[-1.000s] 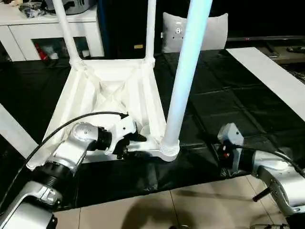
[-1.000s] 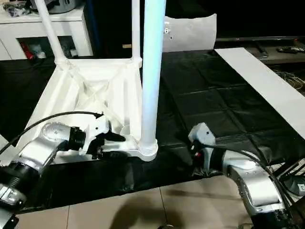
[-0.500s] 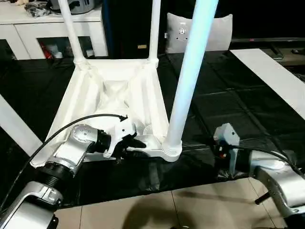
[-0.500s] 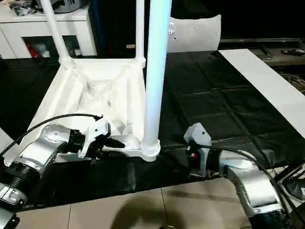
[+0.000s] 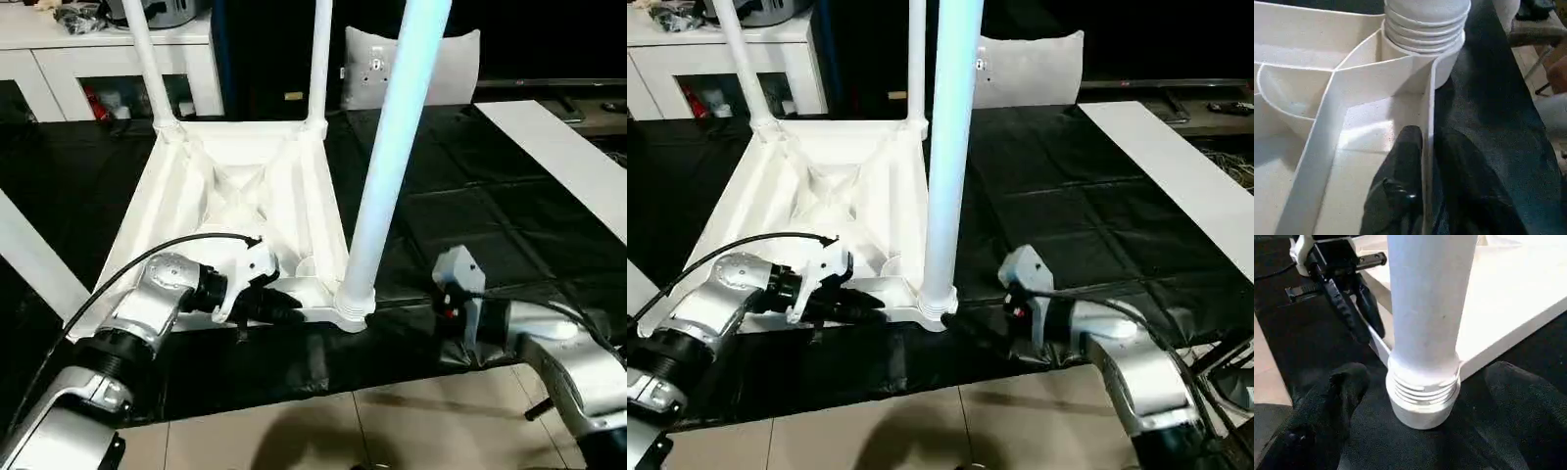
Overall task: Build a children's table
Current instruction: Rotate leg to tighten
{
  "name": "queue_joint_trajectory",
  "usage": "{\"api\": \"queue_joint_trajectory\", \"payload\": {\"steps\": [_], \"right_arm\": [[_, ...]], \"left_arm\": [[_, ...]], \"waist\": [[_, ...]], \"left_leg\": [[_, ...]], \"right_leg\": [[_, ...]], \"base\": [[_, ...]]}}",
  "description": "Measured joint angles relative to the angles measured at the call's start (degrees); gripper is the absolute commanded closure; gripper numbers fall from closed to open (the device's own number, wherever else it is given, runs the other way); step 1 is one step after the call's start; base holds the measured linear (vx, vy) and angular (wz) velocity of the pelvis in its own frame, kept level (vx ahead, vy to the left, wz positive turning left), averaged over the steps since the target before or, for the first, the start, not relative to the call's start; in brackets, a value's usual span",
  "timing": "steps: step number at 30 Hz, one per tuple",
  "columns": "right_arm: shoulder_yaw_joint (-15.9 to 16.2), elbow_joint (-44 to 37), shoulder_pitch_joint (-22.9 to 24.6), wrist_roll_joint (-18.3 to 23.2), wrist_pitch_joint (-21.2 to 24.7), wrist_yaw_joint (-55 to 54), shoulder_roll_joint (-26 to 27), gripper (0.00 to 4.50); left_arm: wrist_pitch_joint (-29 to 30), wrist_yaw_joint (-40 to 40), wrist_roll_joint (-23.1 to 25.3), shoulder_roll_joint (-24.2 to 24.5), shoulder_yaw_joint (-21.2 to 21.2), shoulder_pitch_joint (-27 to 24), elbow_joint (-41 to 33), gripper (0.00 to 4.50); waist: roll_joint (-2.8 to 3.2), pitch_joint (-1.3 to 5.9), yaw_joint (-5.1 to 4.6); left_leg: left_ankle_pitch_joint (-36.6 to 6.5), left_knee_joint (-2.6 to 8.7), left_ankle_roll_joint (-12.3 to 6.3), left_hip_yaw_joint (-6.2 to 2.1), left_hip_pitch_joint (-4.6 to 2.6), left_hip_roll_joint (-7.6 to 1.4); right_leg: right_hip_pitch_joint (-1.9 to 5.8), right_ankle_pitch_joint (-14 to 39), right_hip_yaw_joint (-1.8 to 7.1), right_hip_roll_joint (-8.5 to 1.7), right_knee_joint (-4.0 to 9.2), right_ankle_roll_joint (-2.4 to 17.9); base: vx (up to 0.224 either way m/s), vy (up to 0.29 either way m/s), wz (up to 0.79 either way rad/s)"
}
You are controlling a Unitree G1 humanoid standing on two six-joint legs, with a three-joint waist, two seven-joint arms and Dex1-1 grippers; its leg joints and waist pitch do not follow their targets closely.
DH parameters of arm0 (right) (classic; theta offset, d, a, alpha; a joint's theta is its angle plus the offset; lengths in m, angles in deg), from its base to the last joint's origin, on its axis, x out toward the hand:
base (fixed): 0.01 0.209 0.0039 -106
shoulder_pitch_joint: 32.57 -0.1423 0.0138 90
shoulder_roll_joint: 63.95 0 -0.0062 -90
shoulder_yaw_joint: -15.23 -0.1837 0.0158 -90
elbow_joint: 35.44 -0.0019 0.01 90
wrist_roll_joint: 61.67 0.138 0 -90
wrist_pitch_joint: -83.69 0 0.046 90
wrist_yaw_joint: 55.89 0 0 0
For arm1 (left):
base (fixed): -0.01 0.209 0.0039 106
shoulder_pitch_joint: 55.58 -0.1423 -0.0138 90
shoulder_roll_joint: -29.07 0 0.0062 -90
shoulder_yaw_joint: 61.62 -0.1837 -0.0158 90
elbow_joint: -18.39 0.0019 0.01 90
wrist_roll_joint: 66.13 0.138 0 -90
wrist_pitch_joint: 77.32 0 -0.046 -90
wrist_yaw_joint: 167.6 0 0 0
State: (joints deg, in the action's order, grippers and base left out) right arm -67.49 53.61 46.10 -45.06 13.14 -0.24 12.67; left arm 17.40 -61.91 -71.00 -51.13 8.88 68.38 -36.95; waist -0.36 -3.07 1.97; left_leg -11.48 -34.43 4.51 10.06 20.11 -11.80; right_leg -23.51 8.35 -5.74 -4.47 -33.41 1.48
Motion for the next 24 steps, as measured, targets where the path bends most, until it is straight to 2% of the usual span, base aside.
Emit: {"api": "queue_joint_trajectory", "payload": {"steps": [3,6,14,18,24], "right_arm": [[0.45,1.46,-0.94,-0.04,-0.57,1.42,-0.02,0.00],[1.33,4.20,-3.55,0.56,-1.61,5.08,-0.02,0.35],[2.63,9.15,-7.54,1.74,-2.72,12.04,-0.07,0.98],[4.70,13.93,-10.09,1.17,-4.61,16.35,0.01,1.29],[5.10,16.95,-12.33,1.15,-5.34,18.82,0.56,1.69]], "left_arm": [[-0.85,-0.34,0.61,0.13,-0.35,0.52,0.61,4.29],[-2.41,-1.22,1.35,0.39,-0.88,0.85,0.68,4.48],[-5.13,-5.05,2.14,0.74,-2.22,1.20,0.55,4.50],[-6.30,-6.25,2.68,0.86,-3.02,1.68,0.47,4.50],[-7.16,-6.81,3.33,0.76,-3.46,1.80,0.47,4.50]], "waist": [[0.00,0.00,-0.04],[0.00,0.00,-0.12],[-0.03,0.01,1.10],[-0.03,0.01,1.73],[-0.04,0.01,1.99]], "left_leg": [[0.00,0.00,0.00,0.00,-0.01,0.00],[0.00,0.00,0.00,0.00,-0.01,-0.01],[-0.01,0.03,-0.03,0.00,-0.02,-0.02],[-0.01,0.02,-0.02,0.00,-0.03,-0.02],[-0.01,0.01,-0.02,0.01,-0.03,-0.02]], "right_leg": [[0.01,0.00,0.00,0.00,0.00,0.00],[0.04,0.00,-0.01,0.00,0.00,0.00],[0.03,0.01,-0.03,-0.02,0.06,0.00],[0.04,-0.01,-0.05,-0.04,0.06,0.03],[0.05,-0.01,-0.05,-0.05,0.04,0.04]], "base": [[0.000,0.000,0.00],[0.000,0.000,0.00],[0.000,0.000,0.00],[0.000,0.000,0.00],[0.000,0.000,0.00]]}}
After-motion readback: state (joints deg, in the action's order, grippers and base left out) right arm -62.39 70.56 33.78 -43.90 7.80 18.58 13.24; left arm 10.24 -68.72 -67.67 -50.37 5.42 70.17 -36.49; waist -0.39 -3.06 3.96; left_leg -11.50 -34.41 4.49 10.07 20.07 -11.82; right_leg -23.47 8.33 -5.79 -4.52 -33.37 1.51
